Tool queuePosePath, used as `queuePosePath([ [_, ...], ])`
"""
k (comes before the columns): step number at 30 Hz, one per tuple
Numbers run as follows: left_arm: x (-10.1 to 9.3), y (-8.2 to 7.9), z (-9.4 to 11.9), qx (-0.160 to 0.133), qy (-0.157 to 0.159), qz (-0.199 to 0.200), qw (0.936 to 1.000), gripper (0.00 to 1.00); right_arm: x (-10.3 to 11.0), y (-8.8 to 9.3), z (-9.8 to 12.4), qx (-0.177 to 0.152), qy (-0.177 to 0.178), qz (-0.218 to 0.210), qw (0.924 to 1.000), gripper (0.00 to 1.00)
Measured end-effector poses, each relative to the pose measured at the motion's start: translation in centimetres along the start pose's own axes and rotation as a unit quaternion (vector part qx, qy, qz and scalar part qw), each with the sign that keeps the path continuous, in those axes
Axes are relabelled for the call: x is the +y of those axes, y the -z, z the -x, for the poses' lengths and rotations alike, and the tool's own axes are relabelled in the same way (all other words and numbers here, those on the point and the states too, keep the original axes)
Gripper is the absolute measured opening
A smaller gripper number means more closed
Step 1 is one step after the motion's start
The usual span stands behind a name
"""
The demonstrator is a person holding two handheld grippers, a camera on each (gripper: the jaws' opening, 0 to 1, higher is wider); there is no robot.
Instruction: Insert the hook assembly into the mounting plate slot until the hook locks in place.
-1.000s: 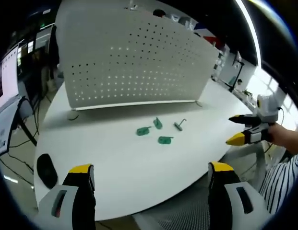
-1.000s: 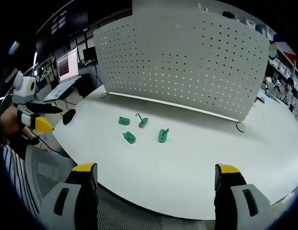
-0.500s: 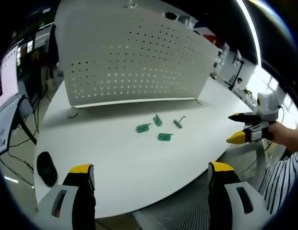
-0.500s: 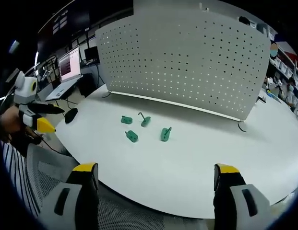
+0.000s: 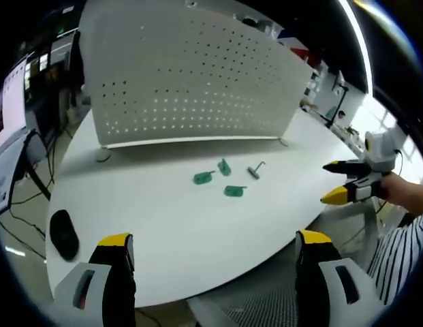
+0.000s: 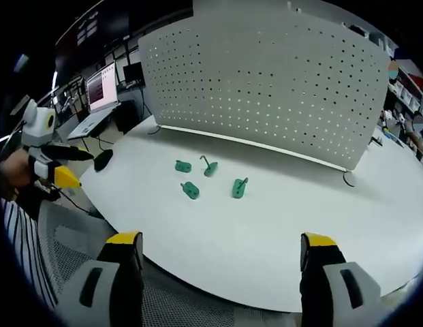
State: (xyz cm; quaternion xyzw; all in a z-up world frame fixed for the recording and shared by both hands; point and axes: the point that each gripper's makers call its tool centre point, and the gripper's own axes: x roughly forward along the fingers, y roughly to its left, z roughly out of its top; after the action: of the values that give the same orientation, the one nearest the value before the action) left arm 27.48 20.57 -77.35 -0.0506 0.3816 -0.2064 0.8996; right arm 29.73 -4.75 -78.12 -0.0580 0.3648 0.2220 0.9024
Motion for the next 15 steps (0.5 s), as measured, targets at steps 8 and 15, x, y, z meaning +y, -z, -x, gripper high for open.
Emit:
queuePosePath([
  [8, 0.5, -0.2, -0.5, 0.003, 0.004, 0.005, 1.0000, 1.00, 1.2, -0.5, -1.5, 0.010, -0.023, 0.010, 0.9996, 0.88],
  [15, 0.9, -0.3, -0.9, 0.008, 0.003, 0.007, 0.9999, 1.00, 1.8, -1.3, -2.9, 0.008, -0.045, 0.012, 0.9989, 0.79],
])
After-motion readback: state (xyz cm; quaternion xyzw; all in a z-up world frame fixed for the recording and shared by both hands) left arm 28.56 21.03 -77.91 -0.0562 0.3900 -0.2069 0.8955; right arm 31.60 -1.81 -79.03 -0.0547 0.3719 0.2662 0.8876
